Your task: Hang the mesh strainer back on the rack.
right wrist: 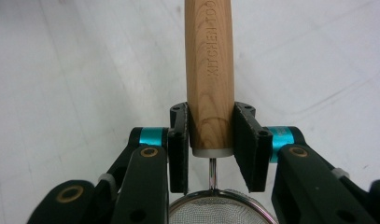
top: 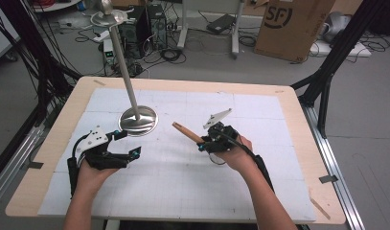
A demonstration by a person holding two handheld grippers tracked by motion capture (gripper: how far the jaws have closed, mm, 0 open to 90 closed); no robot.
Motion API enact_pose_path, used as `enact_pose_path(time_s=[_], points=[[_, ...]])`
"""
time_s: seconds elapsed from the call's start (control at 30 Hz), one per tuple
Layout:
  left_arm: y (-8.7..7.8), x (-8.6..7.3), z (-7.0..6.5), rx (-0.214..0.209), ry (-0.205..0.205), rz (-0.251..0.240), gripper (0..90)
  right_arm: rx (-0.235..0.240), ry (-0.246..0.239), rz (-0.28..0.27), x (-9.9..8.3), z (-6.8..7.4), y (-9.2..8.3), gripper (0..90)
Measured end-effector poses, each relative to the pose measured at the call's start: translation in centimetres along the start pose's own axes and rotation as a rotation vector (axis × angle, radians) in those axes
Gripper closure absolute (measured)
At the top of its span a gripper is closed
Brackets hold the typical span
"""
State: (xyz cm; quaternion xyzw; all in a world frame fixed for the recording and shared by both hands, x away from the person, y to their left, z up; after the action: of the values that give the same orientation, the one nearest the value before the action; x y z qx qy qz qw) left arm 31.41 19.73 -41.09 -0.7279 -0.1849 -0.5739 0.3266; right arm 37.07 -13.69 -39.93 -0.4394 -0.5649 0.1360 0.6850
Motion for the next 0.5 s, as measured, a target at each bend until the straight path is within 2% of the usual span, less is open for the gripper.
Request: enact_pose_path(time_s=[0.17,0.33,0.5], points=[[-0.1,0.1,0.0,-0.001,-0.002,-0.003,16.7,-0.01,0.004,-0.103,1.5,-0.3,-1.4,68.7],[-0.1,0.1,0.0,-0.003,0.0,-0.004,16.7,-0.013,-0.006,-0.163,3.3,-0.4,-2.6,68.7],[-0.2,0.2,0.0,-0.005,-0.002,-0.008,16.7,-0.008,-0.042,-0.229,5.0,-0.4,-3.7,68.6]])
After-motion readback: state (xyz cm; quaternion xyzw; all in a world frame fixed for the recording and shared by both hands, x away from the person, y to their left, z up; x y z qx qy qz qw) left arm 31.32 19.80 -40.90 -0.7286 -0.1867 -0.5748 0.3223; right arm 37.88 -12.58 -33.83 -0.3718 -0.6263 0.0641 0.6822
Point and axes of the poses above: each handheld gripper's, and its own axes: y roughly forward along the jaws, x roughly out of its top, z roughly to its left, the point moved 3 cm from there along y, roughly forward along the jaws, and after that the axes turned 3 degrees about -y, right-handed, at the moved point
